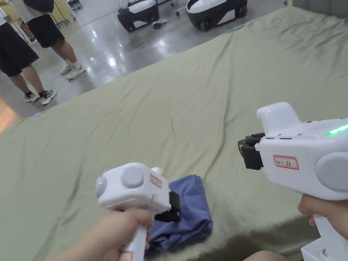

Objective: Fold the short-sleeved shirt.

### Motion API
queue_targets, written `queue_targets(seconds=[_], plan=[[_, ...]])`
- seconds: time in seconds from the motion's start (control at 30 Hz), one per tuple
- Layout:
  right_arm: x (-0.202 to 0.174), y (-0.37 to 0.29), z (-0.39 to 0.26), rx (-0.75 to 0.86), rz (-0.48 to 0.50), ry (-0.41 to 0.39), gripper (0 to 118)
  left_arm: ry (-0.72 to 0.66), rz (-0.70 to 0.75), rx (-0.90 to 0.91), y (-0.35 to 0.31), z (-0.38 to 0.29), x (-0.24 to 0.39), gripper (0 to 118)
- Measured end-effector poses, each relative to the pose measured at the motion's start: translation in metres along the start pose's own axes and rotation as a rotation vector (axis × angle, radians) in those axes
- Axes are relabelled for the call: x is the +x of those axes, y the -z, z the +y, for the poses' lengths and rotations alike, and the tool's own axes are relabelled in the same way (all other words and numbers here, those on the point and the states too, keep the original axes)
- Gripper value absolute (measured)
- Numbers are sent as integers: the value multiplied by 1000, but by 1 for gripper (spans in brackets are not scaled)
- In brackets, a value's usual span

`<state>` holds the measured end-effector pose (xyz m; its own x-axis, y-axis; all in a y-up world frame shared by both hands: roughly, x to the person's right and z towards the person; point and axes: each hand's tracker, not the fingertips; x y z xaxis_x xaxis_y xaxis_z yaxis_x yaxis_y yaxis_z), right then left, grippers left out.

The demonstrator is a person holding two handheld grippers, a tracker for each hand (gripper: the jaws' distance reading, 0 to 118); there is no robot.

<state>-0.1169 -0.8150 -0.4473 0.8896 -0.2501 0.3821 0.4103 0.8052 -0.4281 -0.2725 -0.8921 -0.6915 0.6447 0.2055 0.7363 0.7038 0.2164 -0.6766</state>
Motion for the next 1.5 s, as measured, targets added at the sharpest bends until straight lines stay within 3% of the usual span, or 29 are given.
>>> queue_targets(seconds=[0.07,0.3,0.43,0.57,0.63,0.7,0.83,0.97,1.03,1.13,1.2,1.23,1.3,1.33,1.37,1.4,1.43,1.5], plan=[[-1,-2,0,-3,-2,4,0,88,64,22,13,3,24,0],[-14,8,-4,-26,6,-34,0,164,136,40,37,9,51,0],[-24,16,-8,-55,25,-82,0,126,-9,99,16,8,36,0],[-36,22,-11,-87,61,-108,0,160,-159,322,-53,-30,14,0],[-45,26,-13,-116,86,-135,0,110,-271,411,-82,-50,-19,0],[-58,36,-14,-156,117,-168,0,31,-283,471,-101,-69,-60,0],[-90,84,-2,-306,202,-49,0,-64,-215,537,-107,-100,-134,0],[-112,146,3,-496,231,15,0,-216,-334,506,-89,-104,-185,0],[-104,173,1,-565,222,53,0,-225,-404,512,-85,-104,-199,0],[-75,201,-20,-701,201,191,0,-231,-468,506,-78,-101,-215,0],[-60,204,-35,-701,253,251,0,-295,-586,443,-67,-96,-224,0],[-51,208,-35,-714,276,347,0,-323,-596,445,-60,-93,-227,0],[-39,210,-31,-684,256,331,0,-346,-624,389,-44,-85,-234,22],[-39,211,-31,-685,243,312,0,-363,-650,342,-34,-81,-235,39],[-38,211,-31,-684,263,272,0,-374,-669,298,-24,-77,-237,68],[-39,211,-32,-673,269,238,0,-375,-659,276,-16,-74,-238,87],[-40,211,-33,-673,263,247,0,-376,-667,251,-8,-71,-239,97],[-39,212,-34,-667,262,241,0,-379,-667,260,3,-68,-239,99]])
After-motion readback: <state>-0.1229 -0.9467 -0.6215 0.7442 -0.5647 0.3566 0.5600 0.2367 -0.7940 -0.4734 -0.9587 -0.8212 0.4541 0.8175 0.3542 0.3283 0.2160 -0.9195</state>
